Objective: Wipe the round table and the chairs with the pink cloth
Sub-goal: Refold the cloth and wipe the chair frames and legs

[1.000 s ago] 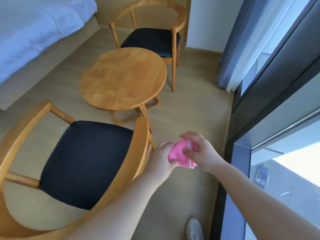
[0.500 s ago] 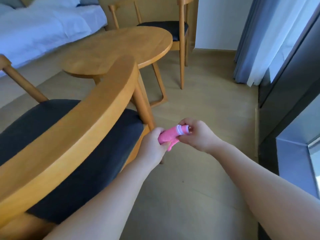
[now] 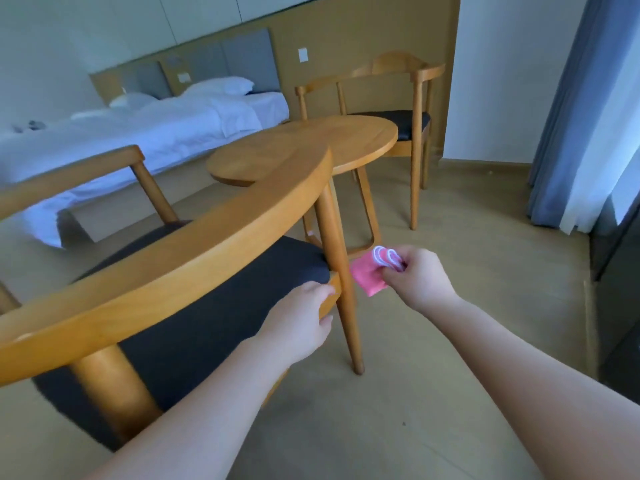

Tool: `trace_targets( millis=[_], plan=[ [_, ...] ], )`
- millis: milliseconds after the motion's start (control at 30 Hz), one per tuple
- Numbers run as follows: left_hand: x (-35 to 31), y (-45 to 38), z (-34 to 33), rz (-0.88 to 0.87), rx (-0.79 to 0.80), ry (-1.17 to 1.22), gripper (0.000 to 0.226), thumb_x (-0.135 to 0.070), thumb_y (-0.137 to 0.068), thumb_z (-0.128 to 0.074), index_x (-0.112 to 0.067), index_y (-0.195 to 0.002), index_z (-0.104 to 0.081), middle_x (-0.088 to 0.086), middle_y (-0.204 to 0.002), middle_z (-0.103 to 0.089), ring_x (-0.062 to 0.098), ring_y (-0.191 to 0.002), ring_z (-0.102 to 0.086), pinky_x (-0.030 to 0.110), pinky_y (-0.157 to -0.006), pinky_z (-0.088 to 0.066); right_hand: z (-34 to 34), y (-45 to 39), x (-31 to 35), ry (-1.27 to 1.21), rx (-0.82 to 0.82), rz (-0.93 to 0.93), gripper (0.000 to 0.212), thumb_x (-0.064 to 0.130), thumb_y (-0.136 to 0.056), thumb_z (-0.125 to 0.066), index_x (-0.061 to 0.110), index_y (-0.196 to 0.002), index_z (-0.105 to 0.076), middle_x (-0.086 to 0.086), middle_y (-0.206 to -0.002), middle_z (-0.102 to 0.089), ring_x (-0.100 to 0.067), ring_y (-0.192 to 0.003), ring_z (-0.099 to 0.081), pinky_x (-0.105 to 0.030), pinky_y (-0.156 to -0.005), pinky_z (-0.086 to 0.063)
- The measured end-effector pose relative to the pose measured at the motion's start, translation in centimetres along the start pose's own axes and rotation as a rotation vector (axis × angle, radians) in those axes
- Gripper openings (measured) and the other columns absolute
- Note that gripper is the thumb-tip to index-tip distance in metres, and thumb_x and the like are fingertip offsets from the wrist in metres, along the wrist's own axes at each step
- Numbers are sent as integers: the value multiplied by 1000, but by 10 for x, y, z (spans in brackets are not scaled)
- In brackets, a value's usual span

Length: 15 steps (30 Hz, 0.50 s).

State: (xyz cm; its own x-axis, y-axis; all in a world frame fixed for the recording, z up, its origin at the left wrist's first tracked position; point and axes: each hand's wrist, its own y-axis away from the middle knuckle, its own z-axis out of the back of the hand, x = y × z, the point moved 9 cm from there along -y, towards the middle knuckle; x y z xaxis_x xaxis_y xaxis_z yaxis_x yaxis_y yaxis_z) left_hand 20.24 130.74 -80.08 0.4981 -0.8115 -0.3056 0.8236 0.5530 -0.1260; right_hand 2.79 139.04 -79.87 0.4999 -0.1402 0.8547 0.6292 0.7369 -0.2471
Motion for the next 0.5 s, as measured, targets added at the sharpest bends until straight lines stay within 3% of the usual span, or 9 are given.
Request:
trace_targets(
  millis=[200,300,400,500],
  plan=[
    [13,28,26,-15,-44,-127,36,-30,-94,-53,-31,-129,-51,-17,-129,-50,6,-113,-50,27,-92,-47,14,-42,70,129,-295,110,20,8,-84,-50,24,-92,-61,6,-70,-57,-12,-64,-56,-22,-51,-39],
    [21,29,39,48,-101,-171,36,-28,-94,-52,-28,-130,-50,-13,-128,-51,9,-111,-52,30,-88,-50,-4,-56,104,146,-320,206,14,10,-89,-50,17,-96,-59,2,-80,-61,-18,-73,-59,-31,-62,-49],
    [21,31,43,47,-138,-177,36,-28,-95,-51,-27,-131,-50,-12,-128,-51,10,-111,-52,30,-87,-50,-37,-59,108,242,-245,284,34,8,-93,-49,8,-127,-53,-9,-120,-60,-28,-101,-59,-31,-81,-49],
    [20,35,40,24,-146,-174,37,-28,-94,-51,-27,-131,-50,-14,-128,-51,7,-112,-50,28,-89,-49,-60,-58,92,136,-106,308,57,19,-96,-55,10,-147,-34,-7,-150,-36,-23,-131,-42,-32,-106,-40]
  ],
)
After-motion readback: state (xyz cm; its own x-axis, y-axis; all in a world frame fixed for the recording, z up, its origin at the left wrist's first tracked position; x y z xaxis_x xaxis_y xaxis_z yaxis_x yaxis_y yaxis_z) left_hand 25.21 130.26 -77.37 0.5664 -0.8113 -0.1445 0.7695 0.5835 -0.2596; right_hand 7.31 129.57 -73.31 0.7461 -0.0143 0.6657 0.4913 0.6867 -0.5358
